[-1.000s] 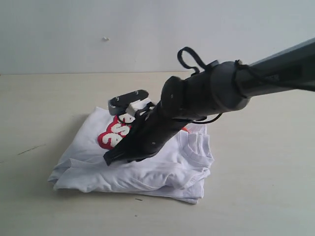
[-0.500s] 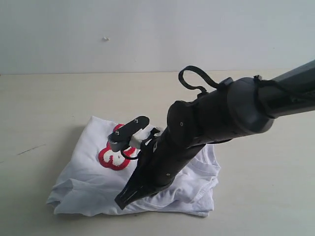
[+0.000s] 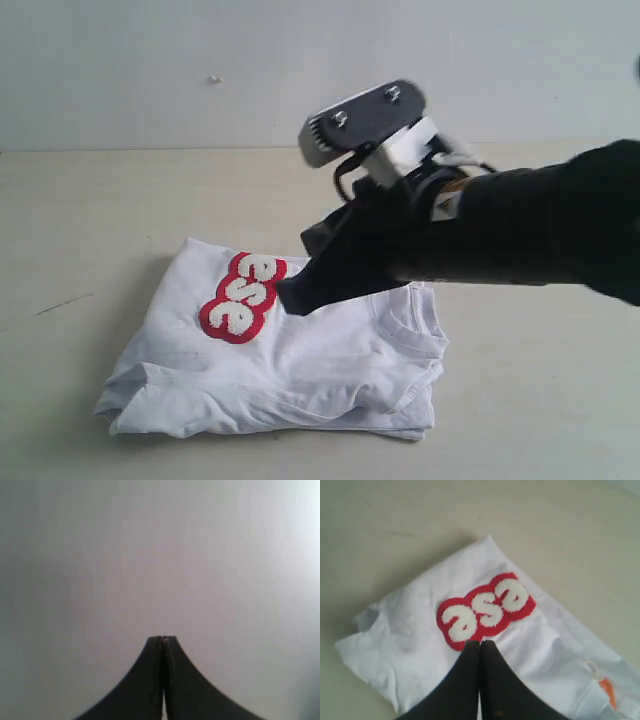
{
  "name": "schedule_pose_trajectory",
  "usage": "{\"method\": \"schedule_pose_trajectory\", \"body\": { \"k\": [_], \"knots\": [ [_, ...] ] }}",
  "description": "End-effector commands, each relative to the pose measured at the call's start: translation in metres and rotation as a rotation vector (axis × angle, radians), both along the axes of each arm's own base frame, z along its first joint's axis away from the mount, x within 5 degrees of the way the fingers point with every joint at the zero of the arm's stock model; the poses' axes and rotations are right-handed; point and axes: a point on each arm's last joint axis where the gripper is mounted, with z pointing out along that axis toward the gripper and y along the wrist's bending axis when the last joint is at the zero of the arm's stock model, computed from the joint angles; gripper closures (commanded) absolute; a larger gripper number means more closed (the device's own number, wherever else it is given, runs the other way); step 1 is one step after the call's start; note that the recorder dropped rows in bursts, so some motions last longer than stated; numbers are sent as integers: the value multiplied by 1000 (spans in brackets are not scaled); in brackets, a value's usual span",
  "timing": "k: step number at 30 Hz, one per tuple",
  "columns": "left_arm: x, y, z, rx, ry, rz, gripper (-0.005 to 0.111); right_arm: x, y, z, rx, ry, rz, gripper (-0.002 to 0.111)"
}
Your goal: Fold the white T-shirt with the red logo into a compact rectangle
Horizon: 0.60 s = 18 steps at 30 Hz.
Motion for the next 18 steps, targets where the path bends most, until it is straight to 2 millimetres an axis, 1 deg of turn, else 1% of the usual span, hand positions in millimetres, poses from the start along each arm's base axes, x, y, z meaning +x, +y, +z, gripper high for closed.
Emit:
{"method": "schedule_pose_trajectory", "body": {
  "k": [1,2,3,4,5,6,7,8,14,18],
  "knots": [
    [-1,1,-3,-2,0,6,107,-34,-28,51,133,-185,-19,108],
    [0,1,-5,0,6,7,107,-48,-38,67,175,-239,-18,108],
    [0,1,-5,-3,6,8,107,-54,-42,73,191,-259,-17,108],
    [0,1,-5,-4,4,8,107,-67,-52,85,229,-308,-17,108],
    [0,1,-5,-4,4,8,107,-73,-56,90,244,-327,-16,108],
    [-1,1,-5,-4,2,8,107,-87,-67,100,283,-376,-14,108],
    [-2,1,-5,-7,0,7,107,-95,-72,105,301,-399,-13,108],
    [-4,2,-5,-10,-8,7,107,-109,-83,112,336,-448,-12,108],
    [-16,7,-4,-26,-50,5,107,-145,-110,127,433,-575,-12,108],
    [-24,8,-4,-24,-76,-13,107,-162,-122,133,470,-619,1,108]
  ]
}}
